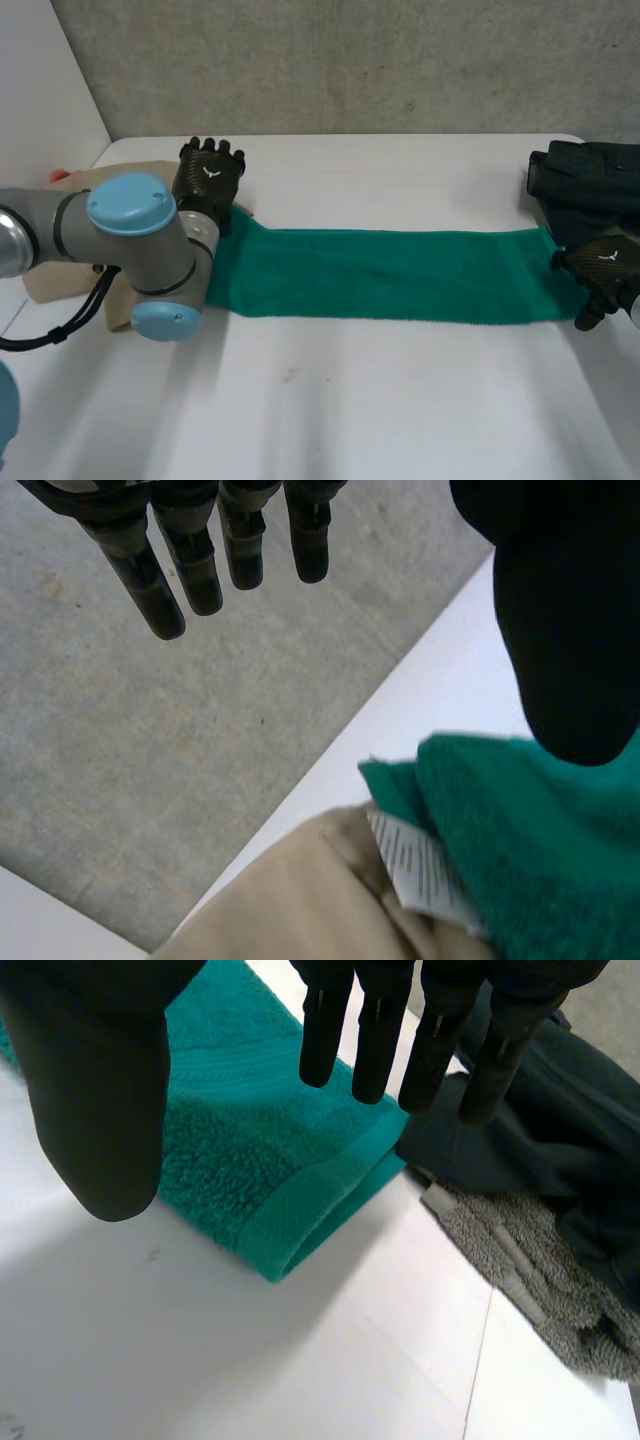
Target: Fold the laundry.
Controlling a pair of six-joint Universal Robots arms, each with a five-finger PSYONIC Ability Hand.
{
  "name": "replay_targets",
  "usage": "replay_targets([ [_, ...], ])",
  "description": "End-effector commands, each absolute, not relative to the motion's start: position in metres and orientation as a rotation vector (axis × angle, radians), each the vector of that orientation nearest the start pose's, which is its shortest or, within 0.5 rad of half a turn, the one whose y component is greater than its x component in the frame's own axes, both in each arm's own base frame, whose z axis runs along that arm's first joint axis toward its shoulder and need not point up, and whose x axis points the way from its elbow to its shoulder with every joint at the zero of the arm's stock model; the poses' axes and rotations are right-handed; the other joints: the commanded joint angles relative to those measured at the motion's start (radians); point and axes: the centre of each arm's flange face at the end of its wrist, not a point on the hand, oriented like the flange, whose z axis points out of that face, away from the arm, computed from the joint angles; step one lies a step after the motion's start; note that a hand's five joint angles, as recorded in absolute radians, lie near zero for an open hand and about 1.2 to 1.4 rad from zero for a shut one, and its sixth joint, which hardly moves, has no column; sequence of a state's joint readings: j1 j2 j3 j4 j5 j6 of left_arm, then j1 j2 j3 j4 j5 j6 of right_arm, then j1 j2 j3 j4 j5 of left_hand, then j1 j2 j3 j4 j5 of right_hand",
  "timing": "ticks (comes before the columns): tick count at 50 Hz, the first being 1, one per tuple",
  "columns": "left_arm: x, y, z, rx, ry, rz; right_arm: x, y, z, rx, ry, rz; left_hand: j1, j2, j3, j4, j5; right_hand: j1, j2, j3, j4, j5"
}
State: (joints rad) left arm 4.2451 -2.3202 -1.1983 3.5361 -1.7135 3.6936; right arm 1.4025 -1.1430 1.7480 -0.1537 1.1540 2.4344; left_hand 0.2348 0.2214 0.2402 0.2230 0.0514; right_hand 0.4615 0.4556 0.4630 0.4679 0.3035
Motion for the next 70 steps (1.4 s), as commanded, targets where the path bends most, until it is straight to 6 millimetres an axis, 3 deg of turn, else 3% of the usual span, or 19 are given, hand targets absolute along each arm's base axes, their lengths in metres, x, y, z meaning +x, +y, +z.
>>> replay_targets([
  [1,-0.309,-0.345,0.187,0.828,1.934,-2.186,0.117,-0.341,0.143,-1.097,2.451,-1.804,-0.045,-0.031,-0.050,-0.033,-0.036,0.093,0.099,0.092,0.087,0.077],
  [11,-0.307,-0.333,0.198,0.803,1.962,-2.223,0.114,-0.353,0.130,-1.113,2.460,-1.804,-0.045,-0.031,-0.050,-0.033,-0.036,0.172,0.178,0.171,0.166,0.156],
  [18,-0.308,-0.330,0.197,0.807,1.970,-2.223,0.111,-0.358,0.124,-1.176,2.476,-1.806,-0.048,-0.034,-0.053,-0.036,-0.039,0.933,0.939,0.932,0.927,0.917],
  [20,-0.307,-0.330,0.197,0.803,1.970,-2.222,0.106,-0.360,0.125,-1.171,2.495,-1.812,-0.048,-0.034,-0.053,-0.036,-0.039,0.935,0.941,0.933,0.928,0.918],
  [28,-0.304,-0.326,0.207,0.793,1.956,-2.238,0.065,-0.371,0.130,-1.065,2.624,-1.863,-0.048,-0.034,-0.053,-0.036,-0.039,0.935,0.941,0.933,0.928,0.918],
  [34,-0.299,-0.317,0.219,0.788,1.943,-2.253,0.020,-0.389,0.158,-1.070,2.743,-2.025,-0.054,-0.040,-0.059,-0.042,-0.045,0.935,0.941,0.933,0.928,0.918],
  [39,-0.296,-0.310,0.224,0.788,1.942,-2.259,0.012,-0.394,0.172,-1.175,2.797,-2.106,-0.059,-0.046,-0.065,-0.048,-0.051,0.935,0.941,0.933,0.928,0.918],
  [42,-0.295,-0.306,0.225,0.805,1.944,-2.262,0.038,-0.393,0.182,-1.250,2.685,-2.162,-0.059,-0.046,-0.065,-0.048,-0.051,0.935,0.941,0.933,0.928,0.918],
  [43,-0.295,-0.306,0.225,0.807,1.945,-2.265,0.076,-0.390,0.192,-1.348,2.531,-2.225,-0.059,-0.046,-0.065,-0.048,-0.051,0.935,0.941,0.933,0.928,0.918],
  [47,-0.294,-0.303,0.226,0.802,1.956,-2.270,0.161,-0.372,0.215,-1.517,2.115,-2.411,-0.059,-0.046,-0.065,-0.048,-0.051,0.935,0.941,0.933,0.928,0.918],
  [50,-0.292,-0.299,0.227,0.795,1.969,-2.274,0.207,-0.354,0.222,-1.592,1.870,-2.475,-0.059,-0.046,-0.065,-0.048,-0.051,0.935,0.941,0.933,0.928,0.918],
  [52,-0.291,-0.297,0.228,0.790,1.973,-2.279,0.255,-0.327,0.225,-1.656,1.619,-2.470,-0.059,-0.046,-0.065,-0.048,-0.051,0.935,0.941,0.933,0.928,0.918],
  [54,-0.290,-0.295,0.230,0.781,1.979,-2.286,0.288,-0.303,0.223,-1.712,1.439,-2.435,-0.059,-0.046,-0.065,-0.048,-0.051,0.935,0.941,0.933,0.928,0.918],
  [59,-0.288,-0.291,0.228,0.781,1.996,-2.278,0.370,-0.224,0.162,-1.895,1.081,-2.111,-0.059,-0.046,-0.065,-0.048,-0.051,0.935,0.941,0.933,0.928,0.918],
  [63,-0.287,-0.288,0.221,0.798,2.018,-2.258,0.390,-0.193,0.125,-1.999,1.039,-1.951,-0.059,-0.046,-0.065,-0.048,-0.051,0.935,0.941,0.933,0.928,0.918],
  [67,-0.288,-0.287,0.217,0.808,2.030,-2.245,0.388,-0.193,0.113,-2.050,1.150,-1.898,-0.059,-0.046,-0.065,-0.048,-0.051,0.846,0.852,0.844,0.839,0.829],
  [68,-0.288,-0.286,0.217,0.809,2.031,-2.247,0.386,-0.195,0.114,-2.047,1.187,-1.897,-0.059,-0.046,-0.065,-0.048,-0.051,0.630,0.636,0.628,0.623,0.613],
  [69,-0.288,-0.286,0.217,0.809,2.031,-2.247,0.384,-0.196,0.118,-2.036,1.246,-1.905,-0.059,-0.046,-0.065,-0.048,-0.051,0.113,0.119,0.112,0.107,0.097],
  [70,-0.288,-0.286,0.217,0.810,2.030,-2.246,0.382,-0.196,0.120,-2.020,1.271,-1.912,-0.059,-0.046,-0.065,-0.048,-0.051,-0.046,-0.040,-0.048,-0.052,-0.063],
])
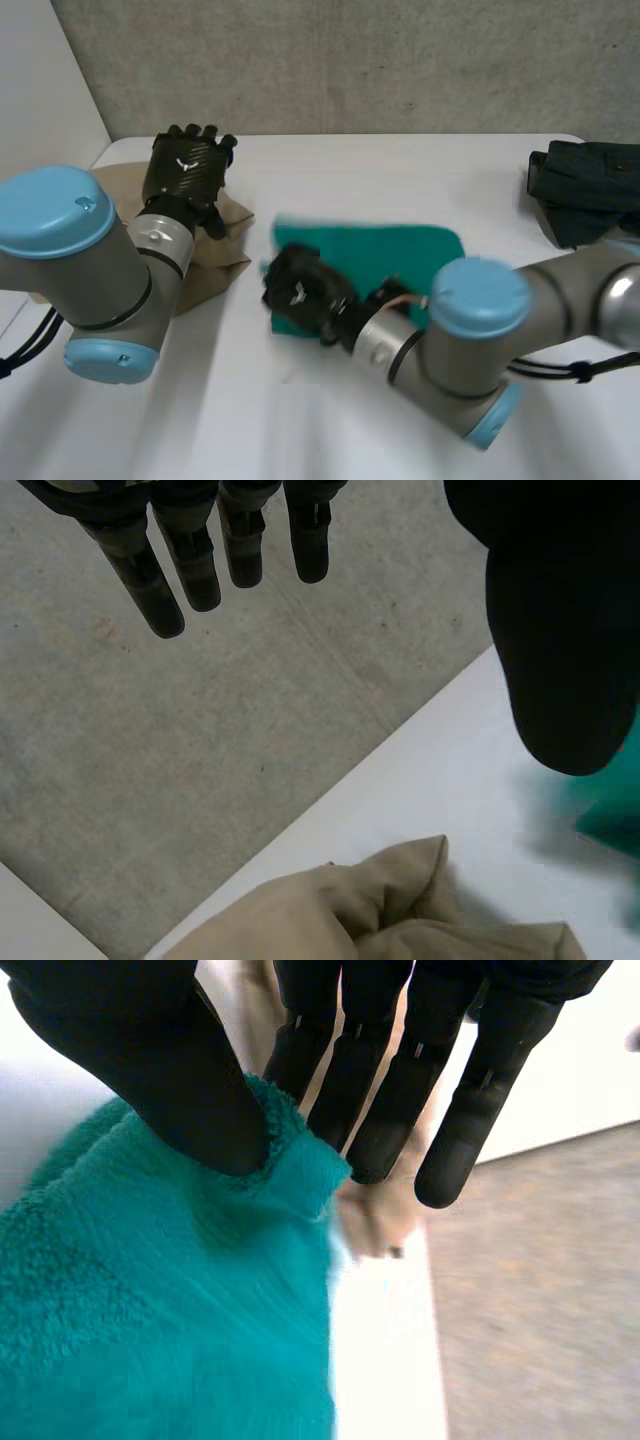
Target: Fold the laundry.
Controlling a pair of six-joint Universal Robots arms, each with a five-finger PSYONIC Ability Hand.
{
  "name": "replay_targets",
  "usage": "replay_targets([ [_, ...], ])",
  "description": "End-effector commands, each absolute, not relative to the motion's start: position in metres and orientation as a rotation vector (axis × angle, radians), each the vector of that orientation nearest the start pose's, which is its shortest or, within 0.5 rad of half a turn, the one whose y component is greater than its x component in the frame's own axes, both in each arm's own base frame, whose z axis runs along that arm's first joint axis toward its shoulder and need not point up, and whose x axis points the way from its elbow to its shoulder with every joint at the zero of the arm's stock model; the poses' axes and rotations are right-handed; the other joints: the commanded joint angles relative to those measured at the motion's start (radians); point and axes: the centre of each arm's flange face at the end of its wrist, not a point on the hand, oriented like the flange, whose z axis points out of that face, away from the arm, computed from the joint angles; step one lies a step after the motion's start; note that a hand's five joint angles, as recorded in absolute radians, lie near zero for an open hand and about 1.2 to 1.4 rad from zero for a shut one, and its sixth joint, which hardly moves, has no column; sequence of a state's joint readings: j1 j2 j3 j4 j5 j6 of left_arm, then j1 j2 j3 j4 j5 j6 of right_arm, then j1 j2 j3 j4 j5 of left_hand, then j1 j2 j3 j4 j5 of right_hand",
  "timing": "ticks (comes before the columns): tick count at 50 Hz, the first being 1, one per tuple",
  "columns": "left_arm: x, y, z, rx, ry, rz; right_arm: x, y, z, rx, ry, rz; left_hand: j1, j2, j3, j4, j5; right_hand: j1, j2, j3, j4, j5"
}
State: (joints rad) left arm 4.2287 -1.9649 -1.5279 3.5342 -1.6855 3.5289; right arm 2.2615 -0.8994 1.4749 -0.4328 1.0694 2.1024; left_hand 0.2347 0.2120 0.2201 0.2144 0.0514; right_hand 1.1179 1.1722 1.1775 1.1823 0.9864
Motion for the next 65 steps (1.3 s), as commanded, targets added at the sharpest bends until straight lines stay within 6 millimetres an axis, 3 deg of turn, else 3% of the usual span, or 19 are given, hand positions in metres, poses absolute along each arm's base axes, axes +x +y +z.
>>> replay_targets([
  [1,-0.288,-0.286,0.217,0.810,2.030,-2.246,0.381,-0.198,0.126,-1.990,1.300,-1.930,-0.059,-0.037,-0.045,-0.039,-0.051,-0.861,-0.915,-0.921,-0.925,-0.904],
  [6,-0.289,-0.288,0.221,0.804,2.015,-2.264,0.345,-0.233,0.174,-1.590,1.575,-1.984,-0.059,-0.037,-0.045,-0.039,-0.051,-0.943,-0.998,-1.003,-1.008,-0.986],
  [10,-0.290,-0.288,0.224,0.801,2.007,-2.276,0.320,-0.250,0.188,-1.284,1.738,-1.917,-0.059,-0.037,-0.045,-0.039,-0.051,-0.943,-0.998,-1.003,-1.008,-0.986],
  [16,-0.298,-0.280,0.222,0.834,2.013,-2.284,0.287,-0.257,0.163,-1.196,1.968,-1.762,-0.059,-0.037,-0.045,-0.039,-0.051,-0.943,-0.998,-1.003,-1.008,-0.986],
  [22,-0.301,-0.276,0.219,0.854,2.022,-2.280,0.239,-0.275,0.123,-1.404,2.218,-1.699,-0.059,-0.037,-0.045,-0.039,-0.051,-0.920,-0.974,-0.979,-0.984,-0.963],
  [25,-0.302,-0.275,0.219,0.855,2.023,-2.278,0.223,-0.284,0.119,-1.475,2.297,-1.725,-0.059,-0.037,-0.045,-0.039,-0.051,-0.375,-0.429,-0.434,-0.439,-0.418],
  [26,-0.301,-0.275,0.219,0.854,2.025,-2.279,0.217,-0.289,0.119,-1.490,2.337,-1.760,-0.059,-0.037,-0.045,-0.039,-0.051,0.218,0.163,0.158,0.153,0.175],
  [27,-0.302,-0.274,0.221,0.854,2.022,-2.283,0.214,-0.292,0.120,-1.479,2.361,-1.781,-0.059,-0.037,-0.045,-0.039,-0.051,0.278,0.223,0.218,0.213,0.235],
  [32,-0.305,-0.270,0.225,0.864,2.011,-2.301,0.225,-0.303,0.150,-1.427,2.234,-2.053,-0.059,-0.037,-0.045,-0.039,-0.051,0.278,0.224,0.219,0.214,0.235],
  [37,-0.305,-0.266,0.236,0.856,1.985,-2.336,0.271,-0.282,0.200,-1.392,1.916,-2.240,-0.059,-0.037,-0.045,-0.039,-0.051,0.278,0.224,0.219,0.214,0.235],
  [39,-0.305,-0.264,0.239,0.852,1.978,-2.345,0.309,-0.254,0.194,-1.492,1.751,-2.169,-0.059,-0.037,-0.045,-0.039,-0.051,0.278,0.224,0.219,0.214,0.235],
  [45,-0.302,-0.261,0.236,0.842,2.013,-2.329,0.362,-0.189,0.146,-1.810,1.433,-1.917,-0.059,-0.037,-0.045,-0.039,-0.051,0.278,0.224,0.219,0.214,0.235],
  [48,-0.302,-0.260,0.235,0.818,2.050,-2.336,0.365,-0.176,0.127,-1.909,1.364,-1.820,-0.054,-0.031,-0.039,-0.033,-0.045,0.259,0.205,0.199,0.195,0.216],
  [49,-0.302,-0.260,0.234,0.813,2.060,-2.339,0.365,-0.176,0.127,-1.916,1.363,-1.811,-0.054,-0.031,-0.039,-0.033,-0.045,0.082,0.027,0.022,0.017,0.039],
  [50,-0.302,-0.260,0.234,0.804,2.069,-2.345,0.364,-0.175,0.129,-1.907,1.368,-1.806,-0.051,-0.028,-0.036,-0.030,-0.042,-0.342,-0.396,-0.401,-0.406,-0.385],
  [53,-0.304,-0.261,0.237,0.773,2.096,-2.373,0.364,-0.177,0.135,-1.845,1.409,-1.811,-0.048,-0.025,-0.033,-0.027,-0.039,-0.943,-0.998,-1.003,-1.008,-0.986],
  [59,-0.324,-0.247,0.246,0.799,2.130,-2.451,0.329,-0.233,0.189,-1.265,1.751,-1.913,-0.042,-0.019,-0.027,-0.021,-0.033,-0.943,-0.998,-1.003,-1.008,-0.986],
  [62,-0.341,-0.232,0.240,0.874,2.203,-2.434,0.313,-0.247,0.207,-0.972,1.826,-1.865,-0.042,-0.019,-0.027,-0.021,-0.033,-0.943,-0.998,-1.003,-1.008,-0.986],
  [65,-0.354,-0.220,0.230,0.913,2.313,-2.396,0.308,-0.248,0.207,-0.858,1.883,-1.766,-0.042,-0.019,-0.027,-0.021,-0.033,-0.943,-0.998,-1.003,-1.008,-0.986],
])
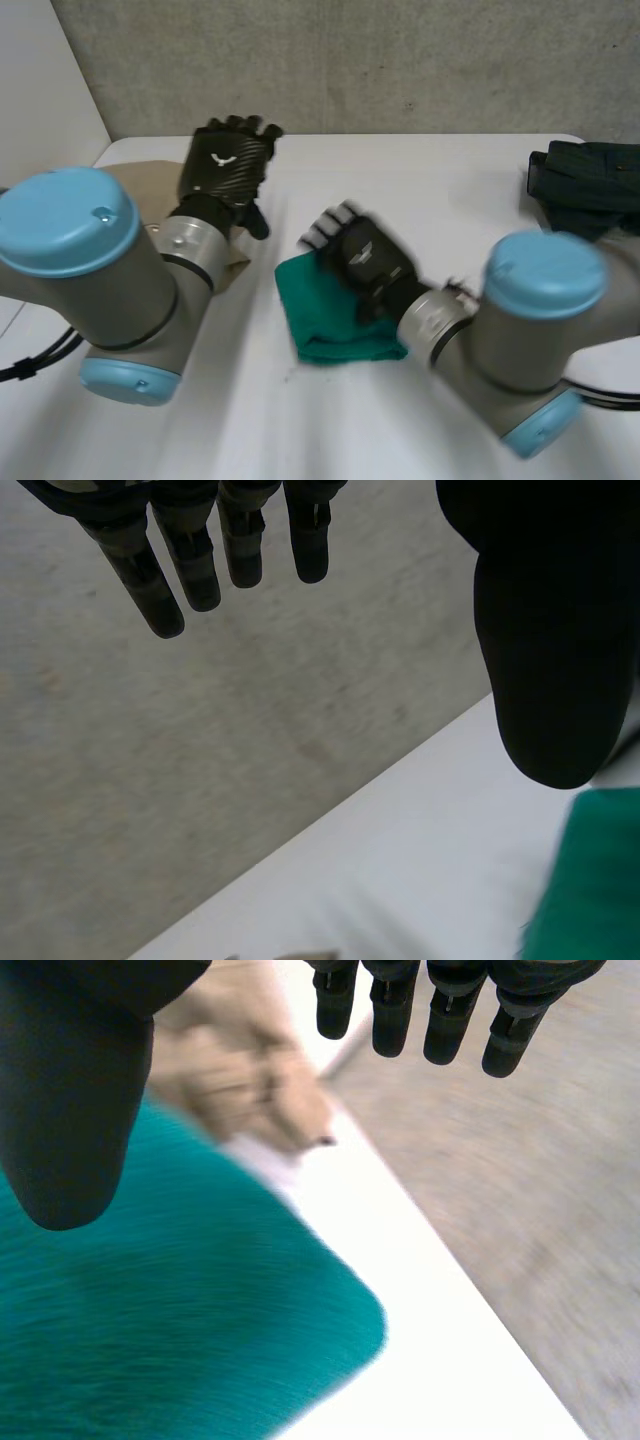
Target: Fold the laundry.
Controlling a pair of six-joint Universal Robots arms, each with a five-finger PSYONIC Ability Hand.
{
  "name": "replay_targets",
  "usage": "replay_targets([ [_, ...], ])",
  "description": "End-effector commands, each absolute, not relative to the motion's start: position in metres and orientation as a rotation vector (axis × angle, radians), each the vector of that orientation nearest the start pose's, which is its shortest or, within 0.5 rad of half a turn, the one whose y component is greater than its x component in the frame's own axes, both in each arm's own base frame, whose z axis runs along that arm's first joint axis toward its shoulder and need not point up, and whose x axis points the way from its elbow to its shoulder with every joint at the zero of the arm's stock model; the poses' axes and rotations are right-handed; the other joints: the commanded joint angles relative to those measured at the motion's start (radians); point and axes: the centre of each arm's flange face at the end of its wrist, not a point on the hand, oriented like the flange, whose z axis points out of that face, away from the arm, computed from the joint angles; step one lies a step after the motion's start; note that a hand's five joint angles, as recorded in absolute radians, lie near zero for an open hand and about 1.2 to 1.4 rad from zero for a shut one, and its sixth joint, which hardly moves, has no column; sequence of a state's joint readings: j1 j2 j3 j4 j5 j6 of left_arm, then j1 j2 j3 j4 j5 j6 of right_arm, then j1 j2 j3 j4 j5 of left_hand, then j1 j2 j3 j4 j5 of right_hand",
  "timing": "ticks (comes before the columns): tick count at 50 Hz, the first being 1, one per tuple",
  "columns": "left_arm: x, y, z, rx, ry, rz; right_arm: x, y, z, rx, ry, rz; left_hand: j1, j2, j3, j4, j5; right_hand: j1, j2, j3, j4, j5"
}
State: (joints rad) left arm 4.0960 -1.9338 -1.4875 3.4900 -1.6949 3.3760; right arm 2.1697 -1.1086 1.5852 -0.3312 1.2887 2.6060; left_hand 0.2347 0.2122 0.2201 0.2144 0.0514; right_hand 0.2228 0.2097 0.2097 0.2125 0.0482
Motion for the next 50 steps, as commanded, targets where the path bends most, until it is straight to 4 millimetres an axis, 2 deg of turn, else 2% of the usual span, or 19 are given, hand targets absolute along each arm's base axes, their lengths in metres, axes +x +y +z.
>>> replay_targets([
  [1,-0.357,-0.219,0.227,0.910,2.346,-2.385,0.306,-0.248,0.204,-0.823,1.927,-1.705,-0.042,-0.019,-0.027,-0.021,-0.033,-0.048,-0.035,-0.035,-0.038,-0.048],
  [4,-0.361,-0.219,0.205,0.892,2.507,-2.267,0.304,-0.252,0.203,-0.815,1.970,-1.668,-0.039,-0.016,-0.024,-0.019,-0.030,-0.048,-0.035,-0.035,-0.038,-0.048],
  [7,-0.360,-0.218,0.177,0.872,2.634,-2.084,0.303,-0.261,0.184,-0.833,2.061,-1.584,-0.039,-0.016,-0.024,-0.019,-0.030,-0.048,-0.035,-0.035,-0.038,-0.048],
  [10,-0.353,-0.217,0.155,0.835,2.663,-1.922,0.306,-0.269,0.165,-0.865,2.129,-1.513,-0.039,-0.016,-0.024,-0.019,-0.030,-0.048,-0.035,-0.035,-0.038,-0.048],
  [14,-0.343,-0.217,0.136,0.782,2.654,-1.797,0.309,-0.271,0.143,-0.924,2.195,-1.418,-0.039,-0.016,-0.024,-0.019,-0.030,-0.048,-0.035,-0.035,-0.038,-0.048],
  [16,-0.340,-0.216,0.131,0.773,2.652,-1.768,0.309,-0.272,0.132,-0.976,2.218,-1.390,-0.039,-0.016,-0.024,-0.019,-0.030,-0.048,-0.035,-0.035,-0.038,-0.048],
  [20,-0.336,-0.212,0.123,0.782,2.662,-1.723,0.308,-0.272,0.124,-1.092,2.233,-1.420,-0.033,-0.010,-0.018,-0.013,-0.024,-0.048,-0.035,-0.035,-0.038,-0.048],
  [25,-0.332,-0.212,0.121,0.799,2.658,-1.701,0.304,-0.274,0.130,-1.179,2.243,-1.495,-0.024,-0.002,-0.010,-0.004,-0.015,-0.048,-0.035,-0.035,-0.038,-0.048],
  [28,-0.332,-0.215,0.128,0.835,2.626,-1.722,0.301,-0.276,0.140,-1.174,2.235,-1.576,-0.039,-0.016,-0.024,-0.019,-0.030,-0.048,-0.035,-0.035,-0.038,-0.048],
  [31,-0.333,-0.220,0.150,0.859,2.585,-1.815,0.299,-0.276,0.150,-1.161,2.203,-1.656,-0.056,-0.034,-0.042,-0.036,-0.048,-0.048,-0.035,-0.035,-0.038,-0.048],
  [34,-0.335,-0.229,0.176,0.871,2.559,-1.933,0.298,-0.262,0.176,-1.159,2.100,-1.790,-0.059,-0.037,-0.045,-0.039,-0.051,-0.048,-0.035,-0.035,-0.038,-0.048],
  [36,-0.336,-0.232,0.191,0.884,2.549,-1.998,0.296,-0.250,0.186,-1.165,2.042,-1.845,-0.059,-0.037,-0.045,-0.039,-0.051,-0.048,-0.035,-0.035,-0.038,-0.048],
  [37,-0.337,-0.235,0.204,0.902,2.537,-2.061,0.296,-0.244,0.187,-1.174,2.022,-1.856,-0.059,-0.037,-0.045,-0.039,-0.051,-0.048,-0.035,-0.035,-0.038,-0.048],
  [41,-0.342,-0.239,0.227,1.008,2.525,-2.183,0.299,-0.213,0.173,-1.231,1.965,-1.835,-0.054,-0.031,-0.039,-0.033,-0.045,-0.048,-0.035,-0.035,-0.038,-0.048],
  [42,-0.344,-0.240,0.232,1.037,2.522,-2.208,0.303,-0.199,0.164,-1.264,1.943,-1.801,-0.054,-0.031,-0.039,-0.033,-0.045,-0.048,-0.035,-0.035,-0.038,-0.048],
  [46,-0.349,-0.241,0.247,1.190,2.518,-2.289,0.309,-0.174,0.148,-1.315,1.906,-1.748,-0.051,-0.028,-0.036,-0.030,-0.042,-0.048,-0.035,-0.035,-0.038,-0.048],
  [47,-0.352,-0.238,0.249,1.266,2.530,-2.295,0.310,-0.172,0.146,-1.318,1.899,-1.749,-0.048,-0.025,-0.033,-0.027,-0.039,-0.048,-0.035,-0.035,-0.038,-0.048],
  [49,-0.354,-0.235,0.251,1.328,2.542,-2.295,0.313,-0.174,0.133,-1.323,1.895,-1.740,-0.048,-0.025,-0.033,-0.027,-0.039,-0.048,-0.035,-0.035,-0.038,-0.048],
  [50,-0.355,-0.234,0.252,1.351,2.542,-2.302,0.313,-0.174,0.133,-1.324,1.895,-1.740,-0.048,-0.025,-0.033,-0.027,-0.039,-0.048,-0.035,-0.035,-0.038,-0.048],
])
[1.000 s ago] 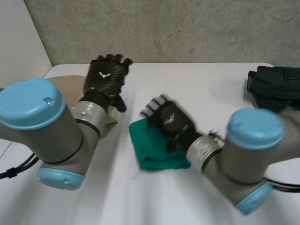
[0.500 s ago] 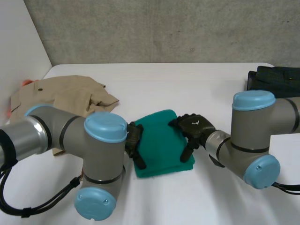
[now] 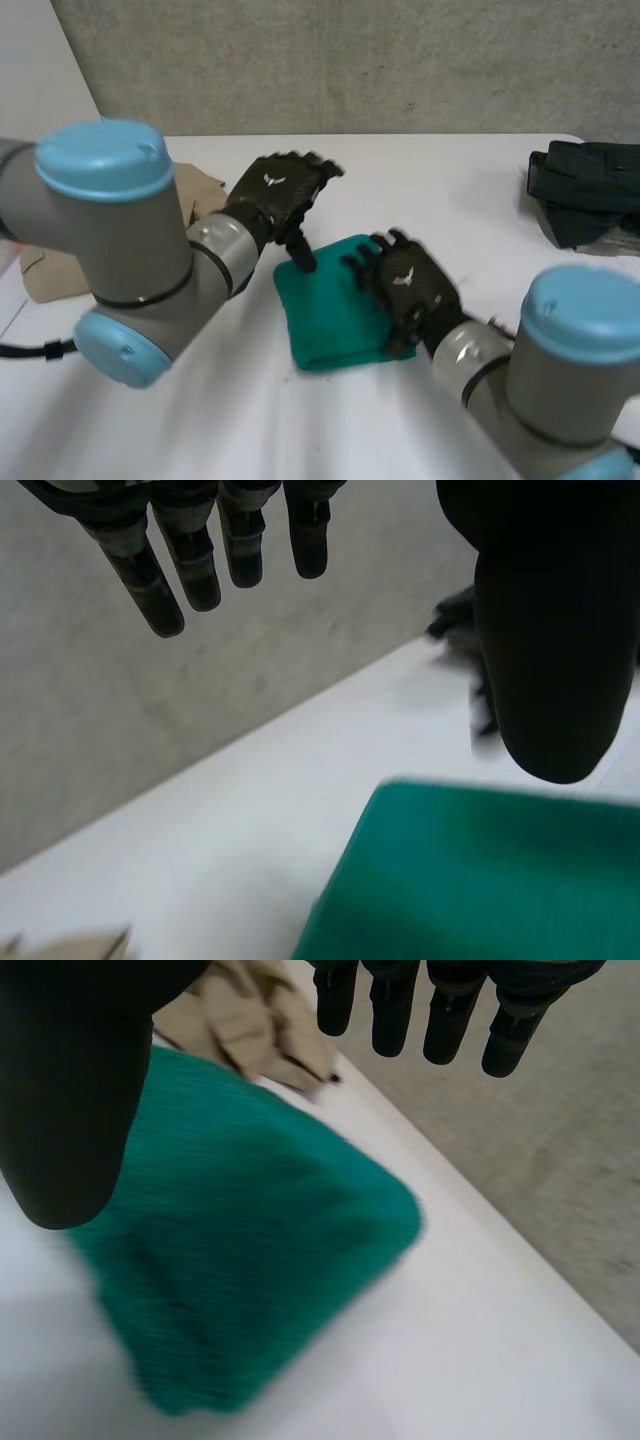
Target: Fold the laundry.
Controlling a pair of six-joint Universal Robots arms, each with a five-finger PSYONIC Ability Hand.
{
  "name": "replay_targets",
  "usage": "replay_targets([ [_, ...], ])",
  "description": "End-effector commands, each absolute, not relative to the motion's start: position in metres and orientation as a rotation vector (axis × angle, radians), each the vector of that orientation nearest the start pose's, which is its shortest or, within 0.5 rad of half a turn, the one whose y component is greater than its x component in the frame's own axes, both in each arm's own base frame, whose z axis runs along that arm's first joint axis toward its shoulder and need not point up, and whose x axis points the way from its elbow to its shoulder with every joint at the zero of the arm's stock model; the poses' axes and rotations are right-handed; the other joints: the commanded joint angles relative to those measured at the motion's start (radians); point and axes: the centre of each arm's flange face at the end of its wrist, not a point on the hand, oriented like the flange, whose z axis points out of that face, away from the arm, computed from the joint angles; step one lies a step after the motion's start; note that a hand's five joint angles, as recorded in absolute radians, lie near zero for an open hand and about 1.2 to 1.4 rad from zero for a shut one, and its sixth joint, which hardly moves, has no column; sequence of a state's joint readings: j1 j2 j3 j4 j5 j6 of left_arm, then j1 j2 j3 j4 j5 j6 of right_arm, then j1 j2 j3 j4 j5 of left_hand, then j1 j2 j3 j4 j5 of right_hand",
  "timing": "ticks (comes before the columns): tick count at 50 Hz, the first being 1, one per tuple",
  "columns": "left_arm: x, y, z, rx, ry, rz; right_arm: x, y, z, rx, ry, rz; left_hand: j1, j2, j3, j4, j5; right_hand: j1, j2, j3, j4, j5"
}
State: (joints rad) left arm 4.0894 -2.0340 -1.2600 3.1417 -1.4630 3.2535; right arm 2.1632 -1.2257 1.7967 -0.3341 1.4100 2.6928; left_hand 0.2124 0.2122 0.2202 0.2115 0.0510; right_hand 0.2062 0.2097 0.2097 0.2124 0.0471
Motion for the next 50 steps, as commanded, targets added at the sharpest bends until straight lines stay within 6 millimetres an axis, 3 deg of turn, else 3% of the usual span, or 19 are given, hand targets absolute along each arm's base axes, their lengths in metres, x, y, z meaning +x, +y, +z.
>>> replay_targets([
  [1,-0.357,-0.233,0.253,1.384,2.543,-2.311,0.316,-0.179,0.123,-1.326,1.886,-1.750,-0.022,-0.022,-0.030,-0.021,-0.036,-0.032,-0.035,-0.035,-0.038,-0.047],
  [12,-0.359,-0.230,0.248,1.403,2.566,-2.288,0.334,-0.206,0.094,-1.412,1.809,-1.879,-0.022,-0.022,-0.030,-0.021,-0.035,-0.019,-0.023,-0.023,-0.025,-0.035],
  [20,-0.357,-0.233,0.247,1.390,2.570,-2.288,0.343,-0.216,0.104,-1.402,1.756,-1.940,-0.022,-0.022,-0.030,-0.021,-0.035,0.372,0.368,0.368,0.365,0.356],
  [32,-0.357,-0.234,0.248,1.389,2.567,-2.293,0.355,-0.233,0.103,-1.383,1.738,-1.968,-0.019,-0.019,-0.027,-0.019,-0.033,0.384,0.380,0.380,0.377,0.368],
  [35,-0.357,-0.234,0.248,1.389,2.567,-2.293,0.357,-0.236,0.104,-1.374,1.727,-1.976,-0.019,-0.019,-0.027,-0.019,-0.033,0.591,0.588,0.588,0.585,0.576],
  [38,-0.357,-0.235,0.250,1.387,2.558,-2.302,0.360,-0.241,0.109,-1.355,1.706,-2.008,-0.019,-0.019,-0.027,-0.019,-0.033,1.188,1.185,1.185,1.182,1.173],
  [42,-0.357,-0.235,0.253,1.385,2.545,-2.316,0.356,-0.259,0.124,-1.296,1.686,-2.100,-0.016,-0.016,-0.024,-0.016,-0.030,1.190,1.187,1.187,1.184,1.175],
  [47,-0.354,-0.241,0.261,1.357,2.514,-2.352,0.356,-0.291,0.169,-1.162,1.581,-2.286,-0.016,-0.016,-0.024,-0.016,-0.030,1.190,1.187,1.187,1.184,1.175],
  [50,-0.351,-0.246,0.270,1.329,2.483,-2.391,0.350,-0.310,0.186,-1.093,1.564,-2.354,-0.016,-0.016,-0.024,-0.016,-0.030,1.190,1.187,1.187,1.184,1.175],
])
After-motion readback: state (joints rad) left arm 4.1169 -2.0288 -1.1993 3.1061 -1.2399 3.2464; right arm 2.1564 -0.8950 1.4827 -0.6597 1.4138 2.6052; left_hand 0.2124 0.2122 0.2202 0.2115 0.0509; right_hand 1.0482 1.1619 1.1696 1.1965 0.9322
